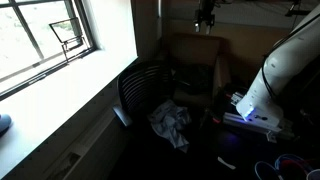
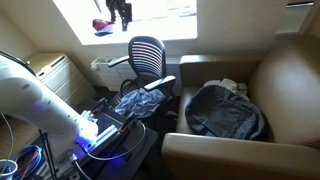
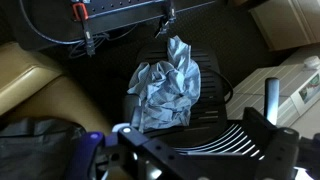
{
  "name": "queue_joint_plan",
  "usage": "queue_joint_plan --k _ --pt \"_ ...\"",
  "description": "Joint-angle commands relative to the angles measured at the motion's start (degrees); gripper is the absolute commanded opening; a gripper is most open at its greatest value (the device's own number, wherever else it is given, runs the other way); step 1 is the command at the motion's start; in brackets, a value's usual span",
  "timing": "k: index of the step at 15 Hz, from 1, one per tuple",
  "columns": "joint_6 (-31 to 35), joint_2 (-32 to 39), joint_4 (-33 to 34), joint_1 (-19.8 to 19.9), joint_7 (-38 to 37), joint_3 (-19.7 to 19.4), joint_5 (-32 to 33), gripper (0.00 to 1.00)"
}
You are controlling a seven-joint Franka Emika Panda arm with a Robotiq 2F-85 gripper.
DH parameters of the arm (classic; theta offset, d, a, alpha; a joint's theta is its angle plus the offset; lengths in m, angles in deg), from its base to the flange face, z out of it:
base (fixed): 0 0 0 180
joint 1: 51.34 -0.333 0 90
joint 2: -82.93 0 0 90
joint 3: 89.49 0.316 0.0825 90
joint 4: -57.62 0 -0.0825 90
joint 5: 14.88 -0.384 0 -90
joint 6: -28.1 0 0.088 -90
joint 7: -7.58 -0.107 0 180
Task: Put the shirt on the black chair onto the brown chair
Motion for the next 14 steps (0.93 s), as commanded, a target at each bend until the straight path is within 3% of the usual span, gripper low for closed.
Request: queue_joint_plan --k 1,6,8,11,14 --pt "-0.2 0.2 0.1 1.9 0.5 1.7 -0.4 1.00" --pt "-0.2 0.2 0.1 1.9 0.5 1.7 -0.4 1.00" --pt "-2.0 4.7 -0.6 -1.6 -2.6 6.1 -2.1 1.00" --pt "-2.1 6.8 -4.7 -3.8 -5.1 11.1 -3.4 1.00" --pt "1.1 12.9 -6.4 -7.4 -17.0 18.1 -2.1 1.00"
